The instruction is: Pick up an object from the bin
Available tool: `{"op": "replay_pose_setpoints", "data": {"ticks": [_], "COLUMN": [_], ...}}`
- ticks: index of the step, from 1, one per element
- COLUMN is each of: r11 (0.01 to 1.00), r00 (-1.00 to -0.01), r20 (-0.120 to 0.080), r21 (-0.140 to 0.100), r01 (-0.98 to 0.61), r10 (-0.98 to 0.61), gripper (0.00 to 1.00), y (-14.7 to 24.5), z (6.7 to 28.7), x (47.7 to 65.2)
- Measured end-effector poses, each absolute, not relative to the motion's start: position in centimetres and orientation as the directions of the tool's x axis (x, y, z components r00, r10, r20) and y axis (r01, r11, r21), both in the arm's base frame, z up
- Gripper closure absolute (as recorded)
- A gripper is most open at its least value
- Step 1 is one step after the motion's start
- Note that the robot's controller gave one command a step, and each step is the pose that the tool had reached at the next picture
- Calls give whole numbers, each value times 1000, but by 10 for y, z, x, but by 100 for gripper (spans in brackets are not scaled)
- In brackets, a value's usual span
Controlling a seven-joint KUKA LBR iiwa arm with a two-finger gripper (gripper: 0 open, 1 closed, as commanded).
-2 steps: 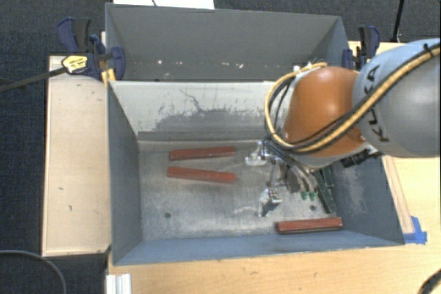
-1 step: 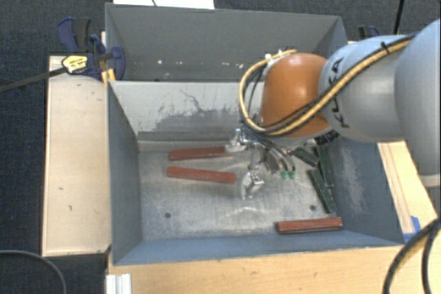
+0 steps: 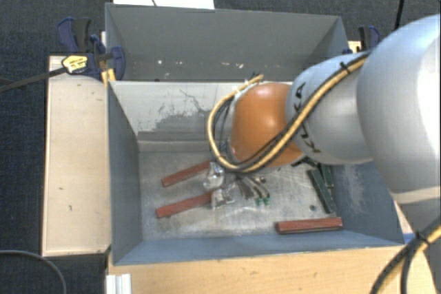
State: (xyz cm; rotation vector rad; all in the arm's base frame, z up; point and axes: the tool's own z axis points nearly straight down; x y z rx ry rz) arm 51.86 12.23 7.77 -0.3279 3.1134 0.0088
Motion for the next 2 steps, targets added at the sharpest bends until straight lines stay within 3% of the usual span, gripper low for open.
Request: {"op": "replay_pose_setpoints", "data": {"ticks": [1,2], "r11": [978,825], "r00": [-978,-825], "r20": [-11,-6], "r21": [5,-1], "r01": [-207,-564], "r10": [-207,-564], "gripper": [100,100], "y": [122,154], "z": [78,211], "x": [519,541]}}
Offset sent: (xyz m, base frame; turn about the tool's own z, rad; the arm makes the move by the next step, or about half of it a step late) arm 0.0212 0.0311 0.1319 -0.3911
